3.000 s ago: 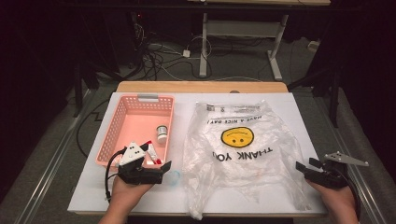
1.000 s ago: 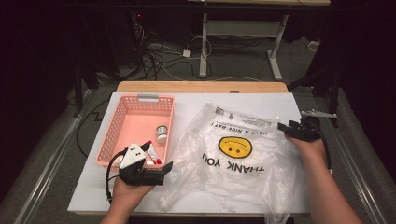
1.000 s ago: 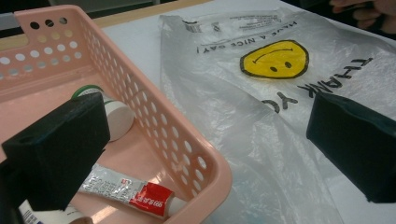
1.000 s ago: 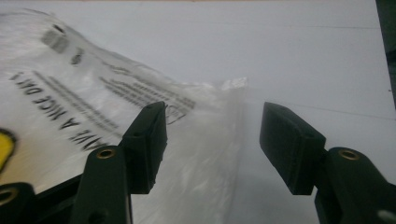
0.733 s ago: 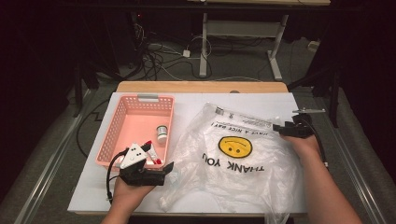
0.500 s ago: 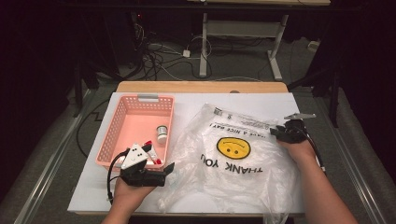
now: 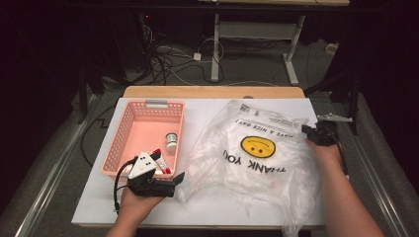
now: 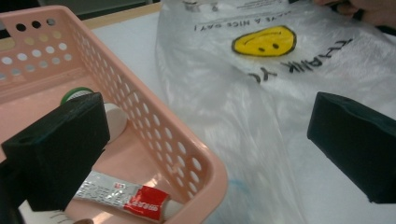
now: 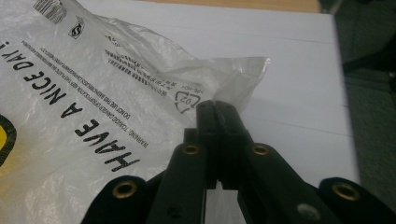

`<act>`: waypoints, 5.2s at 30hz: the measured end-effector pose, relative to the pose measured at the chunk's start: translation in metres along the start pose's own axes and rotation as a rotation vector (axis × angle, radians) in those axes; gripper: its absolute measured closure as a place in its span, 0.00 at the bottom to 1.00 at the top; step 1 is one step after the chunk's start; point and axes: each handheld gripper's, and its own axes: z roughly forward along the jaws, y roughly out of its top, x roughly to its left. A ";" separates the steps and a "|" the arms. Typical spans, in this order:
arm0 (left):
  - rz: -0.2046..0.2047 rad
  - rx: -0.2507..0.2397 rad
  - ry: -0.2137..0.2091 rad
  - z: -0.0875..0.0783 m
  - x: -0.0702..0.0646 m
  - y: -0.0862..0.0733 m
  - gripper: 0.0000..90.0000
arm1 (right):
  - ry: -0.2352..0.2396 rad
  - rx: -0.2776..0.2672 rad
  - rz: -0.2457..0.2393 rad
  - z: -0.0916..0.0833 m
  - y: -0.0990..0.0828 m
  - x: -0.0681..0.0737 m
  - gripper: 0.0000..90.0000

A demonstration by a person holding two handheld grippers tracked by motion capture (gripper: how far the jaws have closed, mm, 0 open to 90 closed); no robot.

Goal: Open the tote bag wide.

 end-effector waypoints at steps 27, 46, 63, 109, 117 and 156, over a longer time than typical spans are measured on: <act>-0.016 -0.045 -0.023 -0.014 0.002 -0.009 0.00 | 0.088 -0.117 -0.045 -0.132 -0.064 0.042 0.61; 0.003 -0.045 -0.021 -0.015 0.000 -0.011 0.00 | 0.276 -0.044 -0.174 -0.153 -0.108 0.125 0.42; -0.008 -0.046 -0.021 -0.013 0.002 -0.011 0.00 | 0.318 0.098 -0.266 -0.146 -0.133 0.139 0.95; -0.056 0.016 -0.015 -0.011 0.005 -0.008 0.00 | 0.369 -0.168 -0.235 -0.114 -0.048 0.160 0.06; -0.054 0.028 -0.019 -0.012 0.008 -0.008 0.00 | 0.371 -0.167 -0.233 -0.093 -0.027 0.169 0.00; -0.067 -0.018 0.065 -0.025 0.020 -0.012 0.00 | 0.471 0.082 -0.440 -0.065 -0.058 0.209 0.38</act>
